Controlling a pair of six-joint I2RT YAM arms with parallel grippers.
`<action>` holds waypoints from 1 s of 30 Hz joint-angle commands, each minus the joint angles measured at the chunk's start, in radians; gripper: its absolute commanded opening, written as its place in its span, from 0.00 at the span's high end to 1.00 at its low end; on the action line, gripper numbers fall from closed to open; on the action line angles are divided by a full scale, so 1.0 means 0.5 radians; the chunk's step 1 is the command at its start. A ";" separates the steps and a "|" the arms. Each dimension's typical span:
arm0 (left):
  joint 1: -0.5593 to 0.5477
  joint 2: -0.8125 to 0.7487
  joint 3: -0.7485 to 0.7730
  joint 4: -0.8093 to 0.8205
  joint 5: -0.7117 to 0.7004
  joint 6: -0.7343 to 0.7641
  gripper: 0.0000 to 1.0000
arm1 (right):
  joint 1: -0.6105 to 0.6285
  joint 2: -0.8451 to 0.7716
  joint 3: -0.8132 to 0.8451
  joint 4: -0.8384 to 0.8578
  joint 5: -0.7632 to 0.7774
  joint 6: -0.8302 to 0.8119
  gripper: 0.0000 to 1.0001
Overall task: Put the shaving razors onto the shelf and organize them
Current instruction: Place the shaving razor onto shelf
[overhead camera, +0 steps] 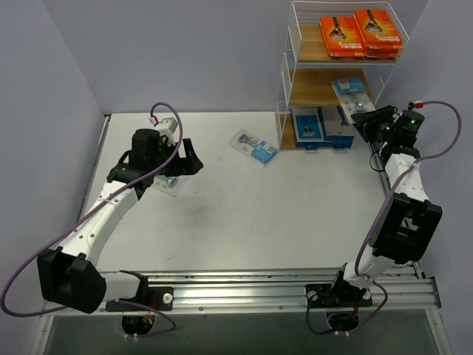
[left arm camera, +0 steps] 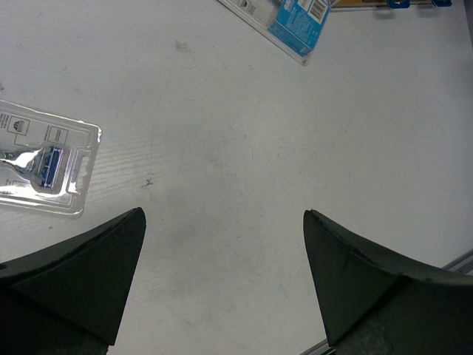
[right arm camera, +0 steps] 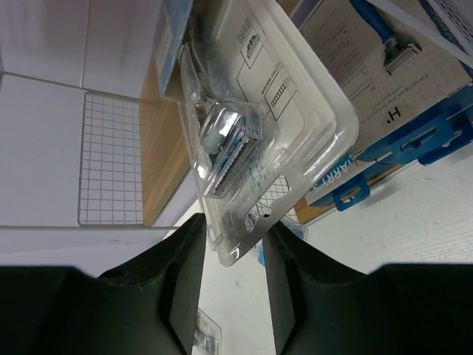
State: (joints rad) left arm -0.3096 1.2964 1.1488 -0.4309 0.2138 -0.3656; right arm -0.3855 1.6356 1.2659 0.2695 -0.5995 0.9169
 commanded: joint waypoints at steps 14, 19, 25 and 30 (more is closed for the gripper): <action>0.009 0.036 0.098 0.015 0.054 -0.017 0.03 | 0.053 0.039 0.100 0.372 -0.041 0.283 0.88; -0.001 0.030 0.095 0.018 0.054 -0.017 0.03 | 0.056 0.051 0.128 0.418 -0.028 0.347 0.97; -0.013 0.027 0.086 0.021 0.051 -0.017 0.03 | 0.059 0.061 0.104 0.538 -0.019 0.455 1.00; -0.016 0.012 0.086 0.024 0.026 -0.011 0.03 | 0.068 0.058 0.100 0.590 0.033 0.513 1.00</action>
State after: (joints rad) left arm -0.3126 1.3113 1.1507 -0.4313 0.2218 -0.3664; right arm -0.3588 1.6669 1.2839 0.4717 -0.5976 1.1435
